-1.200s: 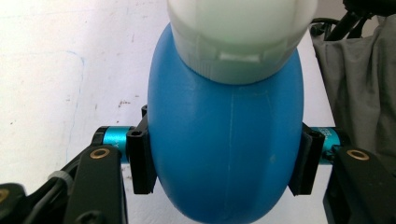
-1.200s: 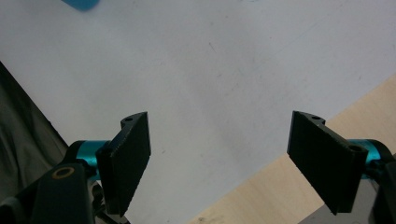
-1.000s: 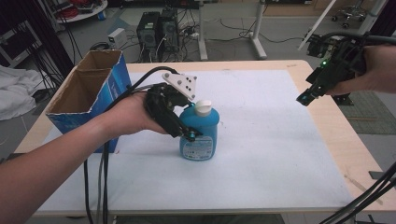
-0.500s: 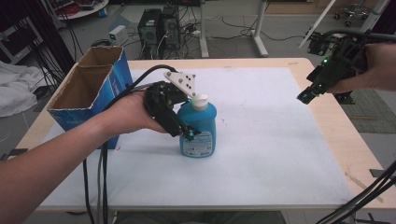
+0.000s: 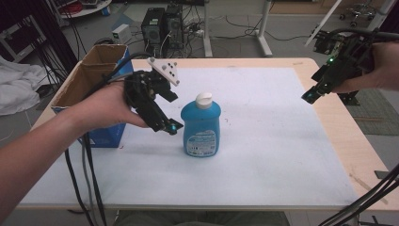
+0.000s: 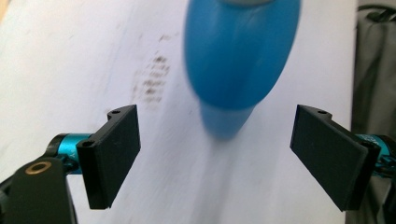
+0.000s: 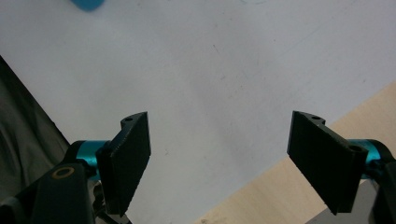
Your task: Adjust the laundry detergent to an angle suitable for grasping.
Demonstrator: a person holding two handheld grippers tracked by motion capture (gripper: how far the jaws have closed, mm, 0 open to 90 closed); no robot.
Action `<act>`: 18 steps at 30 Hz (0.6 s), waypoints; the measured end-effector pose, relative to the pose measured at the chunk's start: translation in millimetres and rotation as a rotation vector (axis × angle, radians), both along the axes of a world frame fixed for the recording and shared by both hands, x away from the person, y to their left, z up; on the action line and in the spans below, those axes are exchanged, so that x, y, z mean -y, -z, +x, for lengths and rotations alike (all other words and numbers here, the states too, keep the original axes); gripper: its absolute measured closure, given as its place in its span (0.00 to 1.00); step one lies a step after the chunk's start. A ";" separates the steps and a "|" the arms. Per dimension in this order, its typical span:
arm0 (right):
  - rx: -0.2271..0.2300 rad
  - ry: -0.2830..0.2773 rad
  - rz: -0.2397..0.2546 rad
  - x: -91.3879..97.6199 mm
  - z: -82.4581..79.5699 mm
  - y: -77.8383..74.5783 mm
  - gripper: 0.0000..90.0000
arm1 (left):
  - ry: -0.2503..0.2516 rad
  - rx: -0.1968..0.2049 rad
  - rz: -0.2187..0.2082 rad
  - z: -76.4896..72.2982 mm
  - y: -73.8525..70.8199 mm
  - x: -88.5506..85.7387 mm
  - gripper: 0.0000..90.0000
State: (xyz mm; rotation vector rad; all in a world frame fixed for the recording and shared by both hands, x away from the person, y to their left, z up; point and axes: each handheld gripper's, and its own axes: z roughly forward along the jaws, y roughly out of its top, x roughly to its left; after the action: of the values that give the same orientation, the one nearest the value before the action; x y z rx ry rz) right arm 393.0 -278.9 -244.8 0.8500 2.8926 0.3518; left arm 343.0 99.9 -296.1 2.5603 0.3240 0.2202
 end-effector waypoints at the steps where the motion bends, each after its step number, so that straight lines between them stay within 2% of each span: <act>1: 0.001 -0.003 0.000 0.0 0.3 0.3 0.23 | -0.013 0.007 0.012 0.4 -2.0 -2.0 0.18; 3: 0.000 -0.002 -0.002 0.0 0.4 0.6 0.23 | -0.045 0.015 0.022 1.5 -5.6 -5.6 0.18; 8: 0.000 -0.004 -0.005 -1.0 0.8 0.3 0.23 | -0.098 0.005 0.039 5.5 -10.1 -11.6 0.18; 18: -0.002 -0.006 -0.007 -1.4 1.9 0.8 0.23 | -0.094 -0.010 0.048 7.4 -10.0 -13.1 0.18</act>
State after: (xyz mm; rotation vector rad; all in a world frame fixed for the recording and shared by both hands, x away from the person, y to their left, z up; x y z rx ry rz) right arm 394.9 -277.5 -245.7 0.8408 2.8968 0.3420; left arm 350.4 113.0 -286.2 2.5964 0.4486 0.2535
